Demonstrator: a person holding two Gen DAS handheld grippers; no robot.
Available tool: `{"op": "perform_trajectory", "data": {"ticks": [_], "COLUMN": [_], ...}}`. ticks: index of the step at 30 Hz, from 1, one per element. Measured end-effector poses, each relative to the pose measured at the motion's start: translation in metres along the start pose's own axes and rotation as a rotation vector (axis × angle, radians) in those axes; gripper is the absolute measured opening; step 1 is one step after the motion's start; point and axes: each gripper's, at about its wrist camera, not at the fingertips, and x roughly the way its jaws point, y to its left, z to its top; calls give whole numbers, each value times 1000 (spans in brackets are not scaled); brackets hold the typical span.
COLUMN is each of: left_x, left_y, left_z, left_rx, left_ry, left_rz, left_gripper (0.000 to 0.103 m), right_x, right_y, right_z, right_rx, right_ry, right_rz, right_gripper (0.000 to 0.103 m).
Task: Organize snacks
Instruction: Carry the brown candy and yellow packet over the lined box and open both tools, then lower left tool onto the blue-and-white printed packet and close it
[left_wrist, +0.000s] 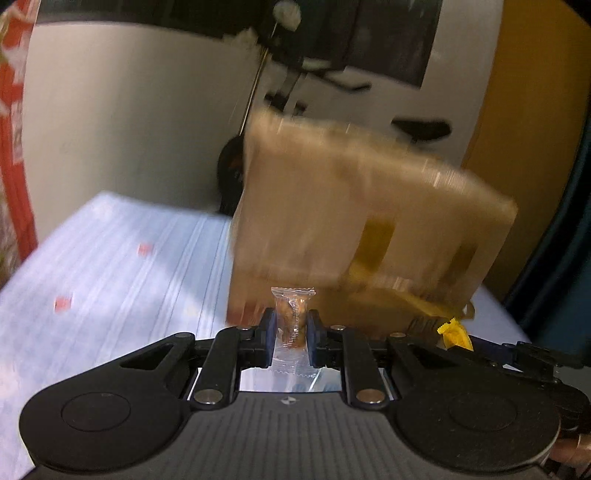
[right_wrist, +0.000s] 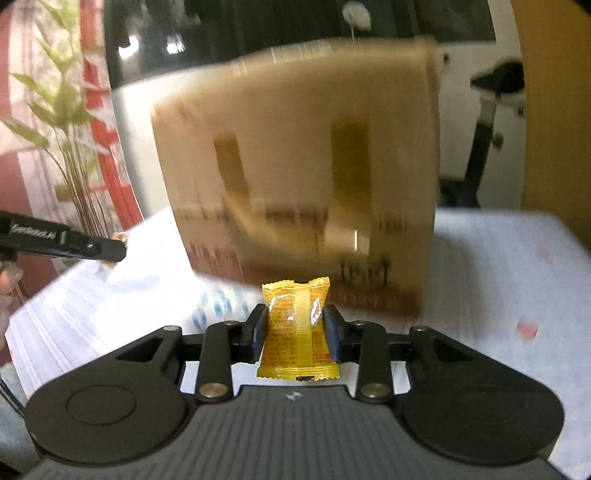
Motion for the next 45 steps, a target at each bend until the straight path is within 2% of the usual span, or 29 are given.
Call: {"op": "perform_trajectory", "data": {"ticks": [6,10,15,18,21,23,24,25,31,33,37,42,45], "left_x": [-10,-7,23,42,57,61,61,58,43,33,15,8,13], "left_y": [-19,-32,-56,-71,-79,-79,-78,-76,-56,-48,-38,-17,-3], "left_z": [56,93,127,136,139,139,139,138,126,120,105,76,57], "left_rx": [48,62,118,135,134,131,127,126,125,118,152,151,138], "left_ry": [-104,-150,-133,-97,-64,-54,-61,-72,-82,-97,-80,-5,54], "left_rz": [-68,-114,-129,-127,-129,-128,-126,-129,-137,-165,-173,-181,-165], "left_gripper": [18,18,18,18,20,36,48,51,50,50,50,50,50], "right_x": [-26,-26,2,25,38,43,43,41,12,2,-13,-22,-18], "right_y": [4,-1,-18,-31,-31,-30,-30,-30,-30,-23,-12,8,17], "right_z": [69,116,155,166,168,166,166,164,152,146,132,99,77], "right_rx": [-26,-28,-39,38,65,84,95,102,76,64,54,10,2], "right_ry": [-183,-248,-207,-143,-106,-79,-79,-86,-150,-168,-191,-174,-128], "right_rz": [45,55,-33,-106,-142,-171,-175,-170,-108,-81,-25,28,46], "right_gripper": [35,35,35,35,35,38,39,39,39,39,39,39,39]}}
